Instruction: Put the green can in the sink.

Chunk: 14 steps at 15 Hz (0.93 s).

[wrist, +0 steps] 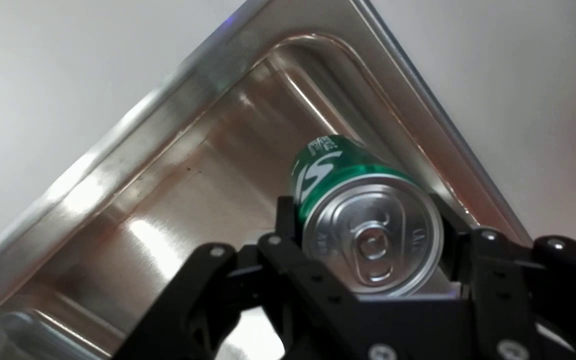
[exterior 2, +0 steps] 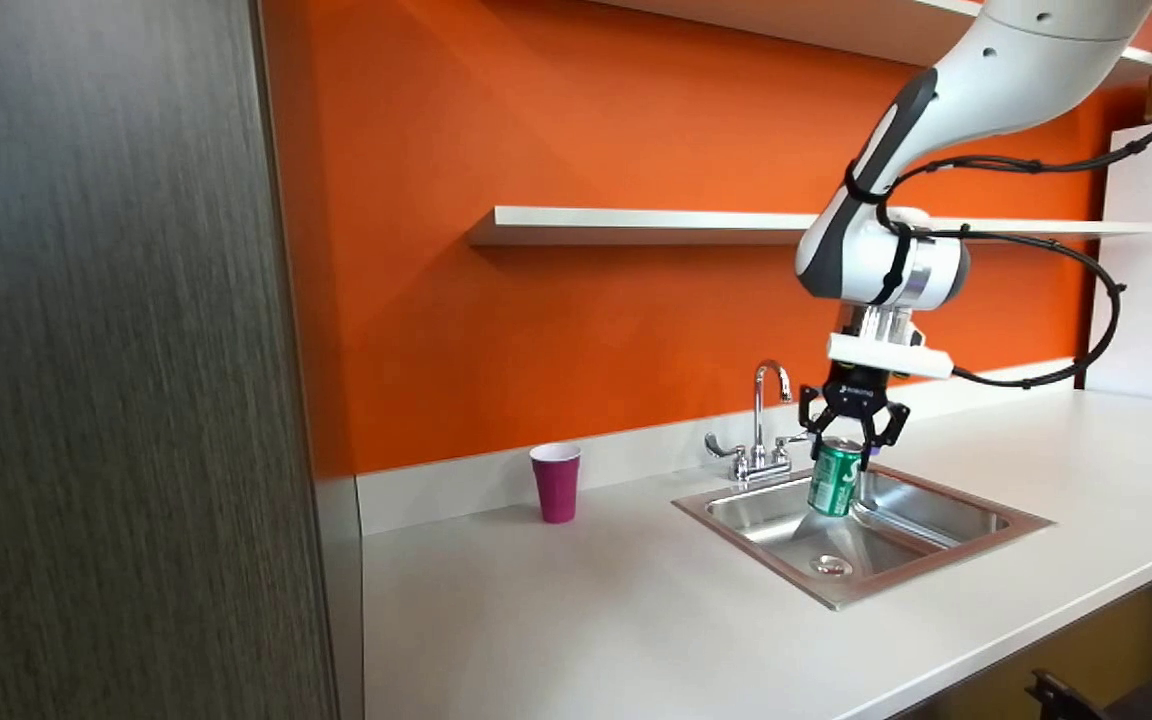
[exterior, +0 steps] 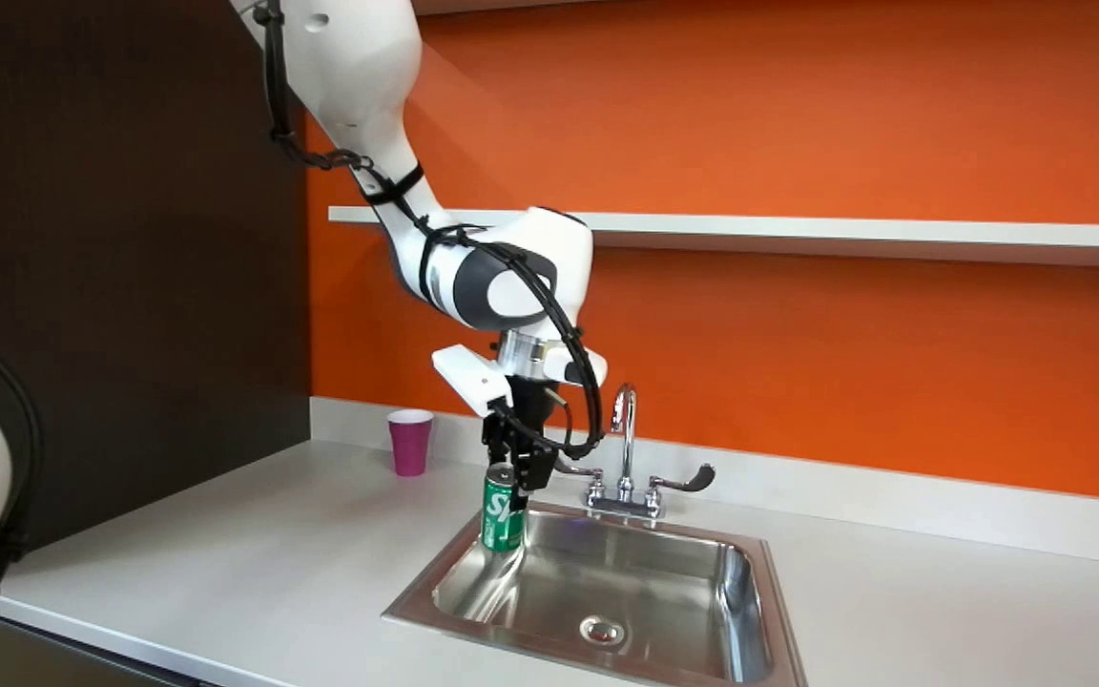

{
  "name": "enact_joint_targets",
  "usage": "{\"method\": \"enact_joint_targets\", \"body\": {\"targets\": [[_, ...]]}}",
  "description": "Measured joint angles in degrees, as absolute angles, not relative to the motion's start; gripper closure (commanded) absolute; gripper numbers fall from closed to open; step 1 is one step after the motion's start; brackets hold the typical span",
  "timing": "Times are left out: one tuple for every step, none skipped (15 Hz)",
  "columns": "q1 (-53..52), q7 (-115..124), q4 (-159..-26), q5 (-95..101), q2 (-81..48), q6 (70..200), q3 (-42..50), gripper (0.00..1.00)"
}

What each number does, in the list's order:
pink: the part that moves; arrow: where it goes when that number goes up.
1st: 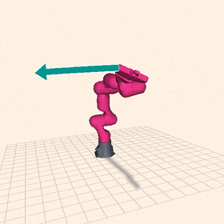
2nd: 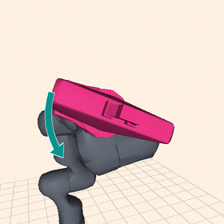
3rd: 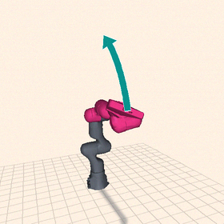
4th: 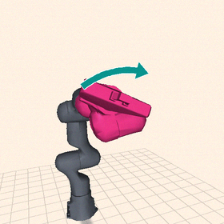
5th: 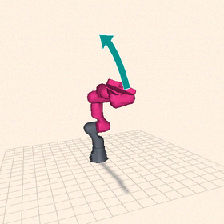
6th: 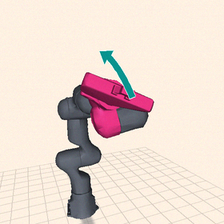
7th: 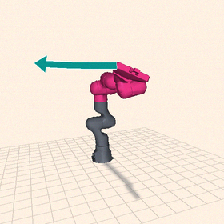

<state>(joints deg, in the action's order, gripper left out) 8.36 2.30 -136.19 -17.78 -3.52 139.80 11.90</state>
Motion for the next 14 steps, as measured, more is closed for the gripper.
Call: {"method": "enact_joint_targets", "body": {"targets": [[8.41,2.3,-135.07,-17.77,-5.23,139.81,11.9,0.61],[8.41,2.42,-133.82,-17.63,-7.05,139.84,11.89,0.61],[8.41,2.51,-132.45,-17.54,-8.94,139.85,11.89,0.61],[8.41,2.65,-130.97,-17.43,-10.91,139.87,11.89,0.61],[8.41,2.91,-129.45,-17.26,-12.84,139.89,11.89,0.61],[8.41,3.2,-127.92,-17.12,-14.7,139.89,11.89,0.61],[8.41,3.43,-126.39,-17.02,-16.5,139.89,11.88,0.61],[8.41,3.68,-124.87,-16.87,-18.25,139.89,11.88,0.61],[8.41,3.91,-123.39,-16.74,-19.95,139.89,11.88,0.61],[8.41,4.06,-121.93,-16.63,-21.64,139.89,11.87,0.61],[8.41,4.21,-120.64,-16.53,-23.2,139.89,11.83,0.61],[8.41,4.41,-119.44,-16.47,-24.75,139.89,11.75,0.61],[8.41,4.52,-118.35,-16.44,-26.24,139.89,11.64,0.61],[8.41,4.6,-117.36,-16.42,-27.71,139.89,11.51,0.61]]}}
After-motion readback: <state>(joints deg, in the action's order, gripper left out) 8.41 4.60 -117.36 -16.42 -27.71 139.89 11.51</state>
